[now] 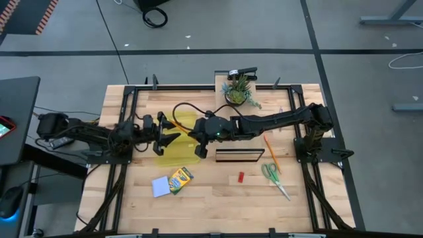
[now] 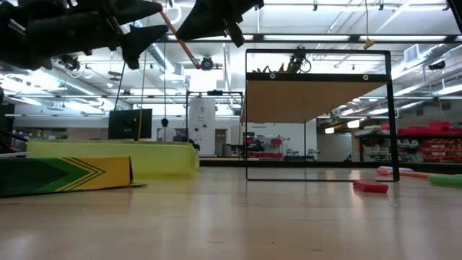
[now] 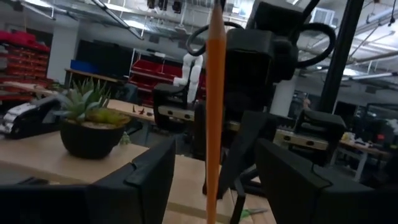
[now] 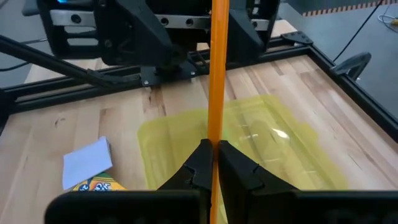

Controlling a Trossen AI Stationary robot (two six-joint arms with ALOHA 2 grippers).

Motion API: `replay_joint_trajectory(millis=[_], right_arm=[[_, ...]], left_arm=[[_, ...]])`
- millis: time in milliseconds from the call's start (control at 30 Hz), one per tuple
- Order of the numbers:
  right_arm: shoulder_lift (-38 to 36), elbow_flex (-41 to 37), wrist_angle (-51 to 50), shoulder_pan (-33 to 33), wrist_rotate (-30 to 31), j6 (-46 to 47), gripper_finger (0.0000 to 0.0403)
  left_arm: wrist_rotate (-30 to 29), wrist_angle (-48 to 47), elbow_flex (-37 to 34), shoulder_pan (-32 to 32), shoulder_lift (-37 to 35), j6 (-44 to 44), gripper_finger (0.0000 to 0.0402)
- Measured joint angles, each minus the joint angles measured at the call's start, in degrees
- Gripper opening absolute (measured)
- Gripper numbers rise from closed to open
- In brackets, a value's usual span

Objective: Pack school essentials
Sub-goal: Put the orange pencil into the yellow supply box

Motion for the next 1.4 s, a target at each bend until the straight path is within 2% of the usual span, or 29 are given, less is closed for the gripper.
replay_joint_trajectory(millis=[233, 633, 800, 1100, 1233, 1400], right_arm=[[0.0, 0.0, 0.4, 0.0, 0.0, -0.4, 0.0025], [0.0, 0.0, 0.7, 0.0, 0.0, -1.7, 0.0025], [0.0, 0.0, 0.6, 0.0, 0.0, -1.8, 0.0025], [0.0, 0.0, 0.7, 0.0, 0.1, -1.9, 0.0034], [-0.3, 0.0, 0.4, 0.0, 0.3, -2.3, 0.0064], [-2.7, -0.1, -3.4, 0.0, 0.4, -2.6, 0.0122]], left_arm=[[1.2, -0.1, 4.7, 0.0, 5.0, 2.4, 0.0194], [1.2, -0.6, 4.7, 0.0, 6.0, 3.2, 0.006], [1.6, -0.7, 4.7, 0.0, 6.0, 3.6, 0.0021], [1.9, -1.1, 4.7, 0.0, 5.8, 4.5, 0.003], [2.4, -2.5, 4.8, 0.0, 5.8, 5.0, 0.002], [2.6, -2.9, 4.8, 0.0, 4.8, 5.6, 0.0028]])
